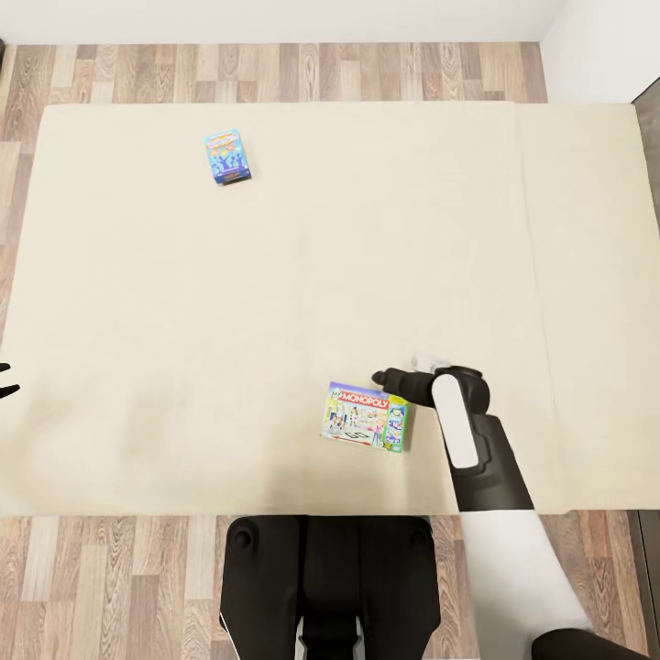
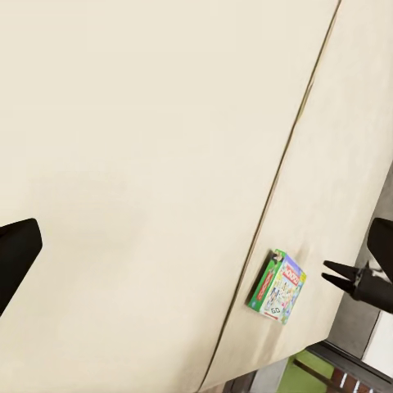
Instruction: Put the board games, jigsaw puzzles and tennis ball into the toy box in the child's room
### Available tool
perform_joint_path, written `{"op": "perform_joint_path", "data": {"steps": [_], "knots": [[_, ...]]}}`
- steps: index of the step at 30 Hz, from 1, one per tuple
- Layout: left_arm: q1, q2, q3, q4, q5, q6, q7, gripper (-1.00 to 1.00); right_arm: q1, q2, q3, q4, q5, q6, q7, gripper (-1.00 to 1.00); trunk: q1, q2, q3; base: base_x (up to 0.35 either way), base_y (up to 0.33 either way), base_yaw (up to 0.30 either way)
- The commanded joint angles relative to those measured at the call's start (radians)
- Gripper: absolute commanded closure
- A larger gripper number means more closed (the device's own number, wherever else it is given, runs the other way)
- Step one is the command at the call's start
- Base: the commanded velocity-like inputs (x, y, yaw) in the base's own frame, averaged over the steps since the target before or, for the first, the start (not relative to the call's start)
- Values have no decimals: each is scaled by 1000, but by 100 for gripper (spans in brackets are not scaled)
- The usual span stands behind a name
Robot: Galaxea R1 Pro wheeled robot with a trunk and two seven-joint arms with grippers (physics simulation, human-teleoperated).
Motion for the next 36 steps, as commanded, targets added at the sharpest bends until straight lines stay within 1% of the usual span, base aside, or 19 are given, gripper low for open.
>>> {"op": "perform_joint_path", "data": {"steps": [1, 3, 4, 5, 6, 7, 8, 9, 10, 11, 12, 14, 18, 20, 25, 30, 33, 36], "knots": [[-1, 0, 0, 1, -2, 11, -4, -100, 1, 1, -2, -1, -26, 3, -10, -100, 1, -2, -1, 0, 0, 0], [-1, 0, 0, 1, -2, 11, -4, -100, 1, 0, -2, -2, -54, 3, -10, -100, 1, -2, -1, 0, 0, 0], [-1, 0, 0, 1, -2, 11, -4, -100, 2, -8, -1, -2, -65, 3, -10, -100, 1, -2, -1, 0, 0, 0], [-1, 0, 0, 1, -2, 11, -4, -100, 2, -27, 0, -3, -92, 3, -10, -100, 1, -2, -1, 0, 0, 0], [-1, 0, 0, 1, -2, 11, -4, -100, 2, -36, 0, -3, -104, 3, -10, -100, 1, -2, -1, 0, 0, 0], [-1, 0, 0, 1, -2, 11, -4, -100, 2, -55, 1, -4, -132, 3, -10, -100, 1, -2, -1, 0, 0, 0], [-1, 0, 0, 1, -2, 11, -4, -100, 3, -64, 1, -5, -146, 3, -10, -100, 1, -2, -1, 0, 0, 0], [-1, 0, 1, 1, -2, 11, -4, -100, 7, -82, 2, -10, -175, 3, -10, -100, 1, -2, -1, 0, 0, 0], [-1, 0, 1, 1, -2, 11, -4, -100, 11, -91, 1, -14, -189, 3, -10, -100, 1, -2, -1, 0, 0, 0], [-1, 0, 1, 1, -2, 11, -4, -100, 22, -108, 1, -25, -215, 3, -10, -100, 1, -2, -1, 0, 0, 0], [-1, 0, 1, 1, -2, 11, -4, -100, 28, -116, 1, -31, -226, 3, -10, -100, 1, -2, -1, 0, 0, 0], [-1, 0, 1, 1, -2, 11, -4, -100, 50, -145, 2, -55, -257, 3, -10, -100, 1, -2, -1, 0, 0, 0], [-1, 0, 0, 1, -2, 11, -4, -100, 65, -172, 2, -78, -275, 3, -10, -100, 1, -2, -1, 0, 0, 0], [-1, 0, 0, 1, -2, 11, -4, -100, 67, -178, 3, -82, -278, 3, -10, -100, 1, -2, -1, 0, 0, 0], [-1, 0, 0, 1, -2, 11, -4, -100, 78, -183, 4, -86, -281, 3, -10, -100, 1, -2, -1, 0, 0, 0], [-1, 0, 0, 1, -2, 11, -4, -100, 115, -183, 8, -87, -282, 3, -8, -100, 1, -2, -1, 0, 0, 0], [-1, 0, 0, 1, -2, 11, -4, -100, 130, -183, 25, -87, -282, 3, -8, -100, 1, -2, -1, 0, 0, 0], [-1, 0, 0, 1, -2, 11, -4, -100, 138, -184, 74, -87, -284, 3, -5, -100, 1, -2, -1, 0, 0, 0]]}}
